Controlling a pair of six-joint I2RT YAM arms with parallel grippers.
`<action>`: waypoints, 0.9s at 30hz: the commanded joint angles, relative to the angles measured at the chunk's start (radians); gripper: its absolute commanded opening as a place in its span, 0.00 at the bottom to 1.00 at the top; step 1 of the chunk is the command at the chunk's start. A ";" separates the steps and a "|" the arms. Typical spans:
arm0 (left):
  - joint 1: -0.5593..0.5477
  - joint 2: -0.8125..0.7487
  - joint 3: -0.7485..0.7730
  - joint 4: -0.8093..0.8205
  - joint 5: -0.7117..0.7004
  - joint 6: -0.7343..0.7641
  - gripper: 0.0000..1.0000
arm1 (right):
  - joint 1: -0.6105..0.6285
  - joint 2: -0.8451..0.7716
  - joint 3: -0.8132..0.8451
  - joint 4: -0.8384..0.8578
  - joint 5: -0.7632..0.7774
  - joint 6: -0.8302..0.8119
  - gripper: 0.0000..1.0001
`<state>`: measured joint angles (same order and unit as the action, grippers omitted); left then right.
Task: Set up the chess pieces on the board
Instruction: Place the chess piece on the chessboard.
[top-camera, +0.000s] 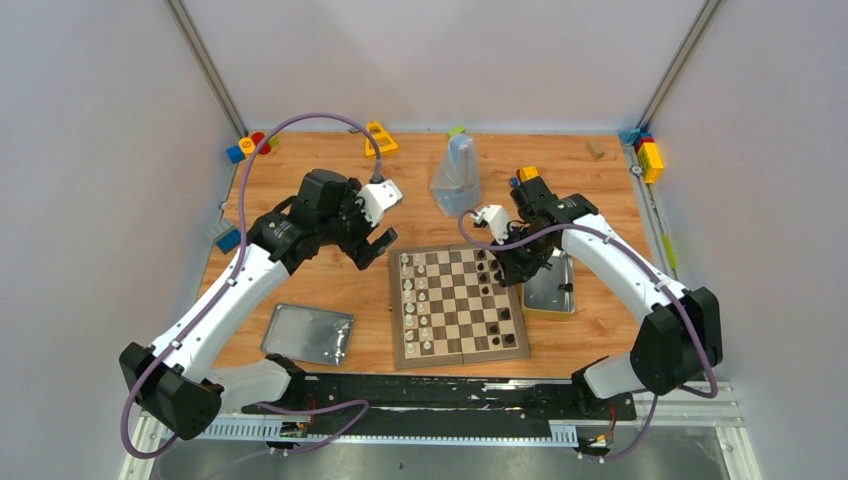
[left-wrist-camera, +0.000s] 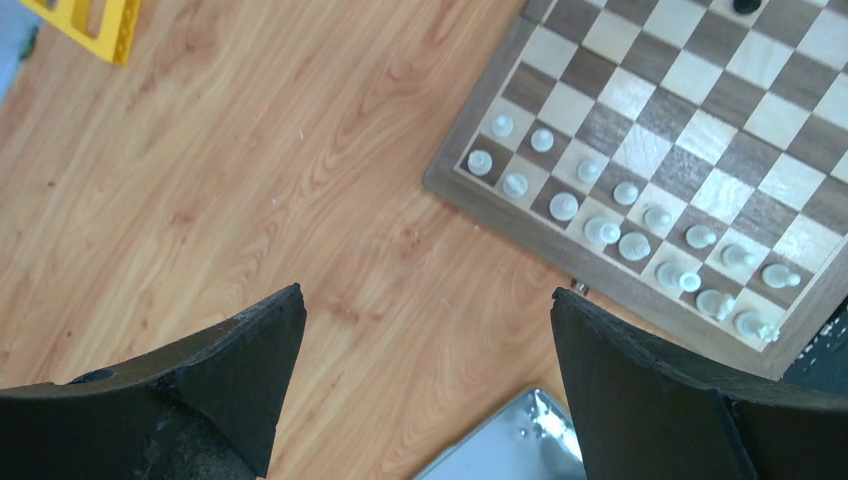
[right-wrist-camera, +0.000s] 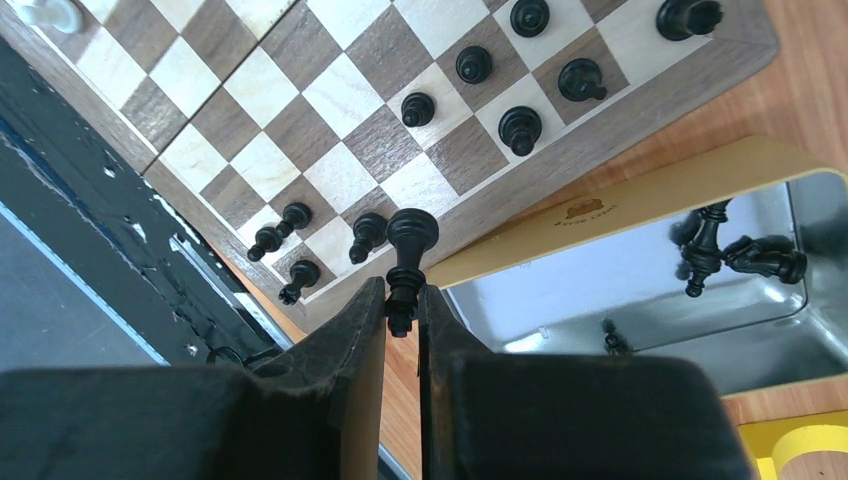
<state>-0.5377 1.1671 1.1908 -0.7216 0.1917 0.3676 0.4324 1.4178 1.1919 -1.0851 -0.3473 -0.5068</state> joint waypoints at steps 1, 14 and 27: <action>0.002 -0.014 0.039 -0.104 -0.064 0.014 1.00 | 0.036 0.039 0.014 -0.014 0.076 0.007 0.00; 0.004 -0.054 -0.025 -0.085 -0.140 0.000 1.00 | 0.096 0.161 0.025 -0.013 0.142 0.027 0.00; 0.025 -0.099 -0.062 -0.061 -0.163 0.000 1.00 | 0.127 0.225 0.045 -0.029 0.165 0.028 0.00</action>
<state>-0.5240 1.0916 1.1309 -0.8181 0.0422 0.3656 0.5468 1.6268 1.1946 -1.1027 -0.2058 -0.4915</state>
